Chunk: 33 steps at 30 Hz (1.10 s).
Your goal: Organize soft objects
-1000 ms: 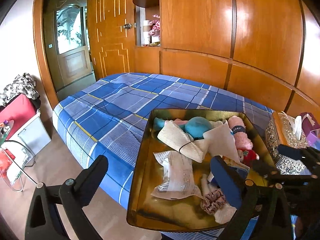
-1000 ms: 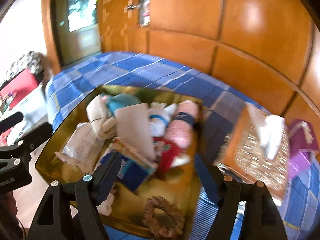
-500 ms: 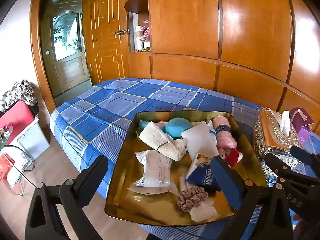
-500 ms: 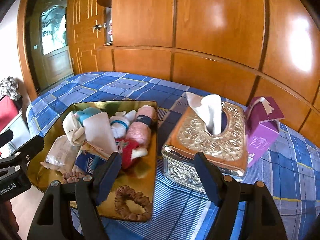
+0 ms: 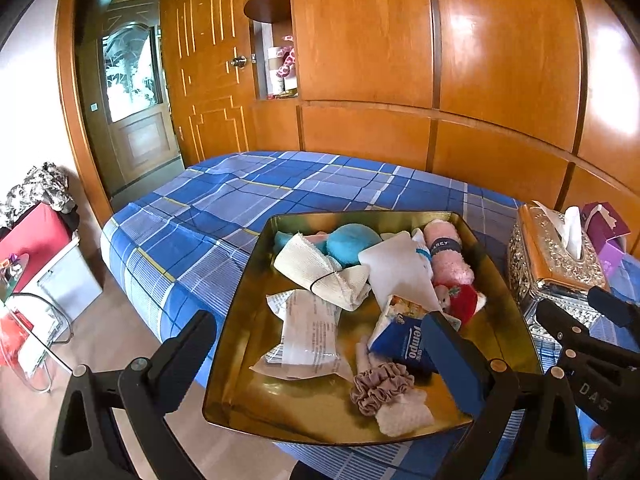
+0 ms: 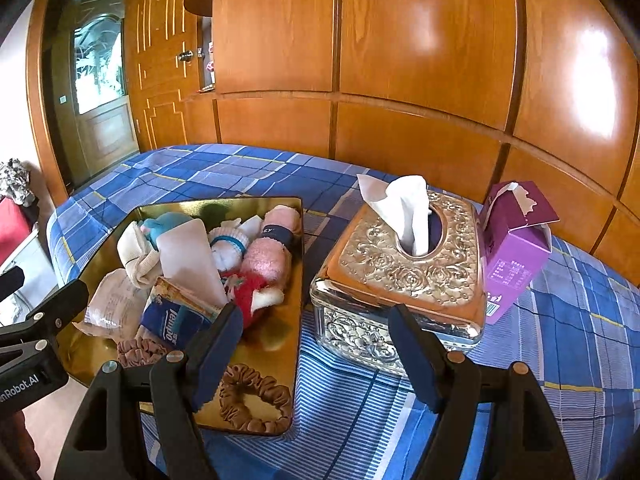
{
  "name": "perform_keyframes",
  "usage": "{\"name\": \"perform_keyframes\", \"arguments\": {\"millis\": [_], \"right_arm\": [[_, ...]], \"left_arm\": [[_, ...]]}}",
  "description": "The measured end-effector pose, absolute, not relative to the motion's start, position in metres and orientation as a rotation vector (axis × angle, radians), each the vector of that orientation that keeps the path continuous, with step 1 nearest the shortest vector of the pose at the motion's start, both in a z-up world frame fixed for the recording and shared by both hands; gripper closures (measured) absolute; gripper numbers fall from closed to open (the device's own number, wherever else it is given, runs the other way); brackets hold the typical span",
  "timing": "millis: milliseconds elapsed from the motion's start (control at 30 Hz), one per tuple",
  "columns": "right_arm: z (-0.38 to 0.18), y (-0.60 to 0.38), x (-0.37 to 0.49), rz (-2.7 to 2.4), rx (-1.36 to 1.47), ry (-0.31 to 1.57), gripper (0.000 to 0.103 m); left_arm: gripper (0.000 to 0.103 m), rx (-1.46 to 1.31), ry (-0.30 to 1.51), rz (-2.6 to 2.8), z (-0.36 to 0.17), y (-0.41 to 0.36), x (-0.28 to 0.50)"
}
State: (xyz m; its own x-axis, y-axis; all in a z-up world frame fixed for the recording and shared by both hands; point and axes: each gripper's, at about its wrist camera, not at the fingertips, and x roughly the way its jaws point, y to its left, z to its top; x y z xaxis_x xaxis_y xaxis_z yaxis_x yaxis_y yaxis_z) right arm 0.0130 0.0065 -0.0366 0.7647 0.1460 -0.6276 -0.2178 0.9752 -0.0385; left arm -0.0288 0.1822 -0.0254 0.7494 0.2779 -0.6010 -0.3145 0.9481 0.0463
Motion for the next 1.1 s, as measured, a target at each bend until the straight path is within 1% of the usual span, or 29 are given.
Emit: {"name": "perform_keyframes", "arguments": {"millis": [1100], "right_arm": [[-0.0390,0.0062,0.0130,0.206,-0.103,0.683,0.027]], "left_arm": [[0.000,-0.053,0.664,0.337,-0.0291,0.1833,-0.0284]]}}
